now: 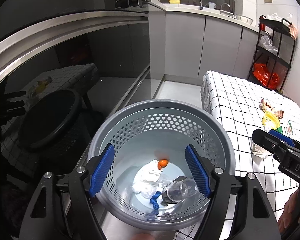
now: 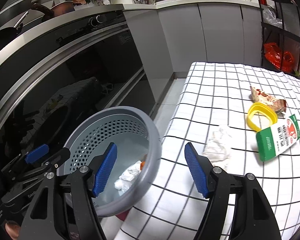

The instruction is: Collect trash

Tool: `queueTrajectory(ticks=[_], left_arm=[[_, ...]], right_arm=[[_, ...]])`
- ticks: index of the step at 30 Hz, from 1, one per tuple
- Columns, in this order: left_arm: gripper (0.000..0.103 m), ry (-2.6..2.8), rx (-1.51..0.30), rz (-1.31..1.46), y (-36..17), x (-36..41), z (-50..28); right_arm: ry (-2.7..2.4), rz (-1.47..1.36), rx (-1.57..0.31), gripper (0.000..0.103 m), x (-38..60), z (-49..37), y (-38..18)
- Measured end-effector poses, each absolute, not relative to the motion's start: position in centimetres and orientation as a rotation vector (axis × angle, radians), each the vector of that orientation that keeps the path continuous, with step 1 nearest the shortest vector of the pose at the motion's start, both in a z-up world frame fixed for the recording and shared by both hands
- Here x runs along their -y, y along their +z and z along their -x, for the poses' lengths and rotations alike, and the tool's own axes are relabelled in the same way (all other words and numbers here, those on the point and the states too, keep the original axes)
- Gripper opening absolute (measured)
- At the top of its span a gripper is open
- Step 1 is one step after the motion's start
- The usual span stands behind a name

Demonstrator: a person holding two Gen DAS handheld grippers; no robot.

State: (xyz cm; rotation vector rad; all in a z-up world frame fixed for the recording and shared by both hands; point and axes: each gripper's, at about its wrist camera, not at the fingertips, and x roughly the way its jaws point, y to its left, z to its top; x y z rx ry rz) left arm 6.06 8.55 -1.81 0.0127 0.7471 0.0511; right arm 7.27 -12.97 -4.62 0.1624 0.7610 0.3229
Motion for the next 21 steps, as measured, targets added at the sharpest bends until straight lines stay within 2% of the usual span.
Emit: queueTrajectory(ticks=[11, 21], left_arm=[[0.082, 0.009, -0.734, -0.017, -1.7, -6.4, -6.0], [0.083, -0.03, -0.725, -0.027, -1.8, -3.8, -6.1]], right_arm=[[0.255, -0.113, -0.735, 0.072, 15.2, -6.2, -4.4], [0.188, -0.051, -0.73, 0.073, 18.0, -5.0, -5.0]])
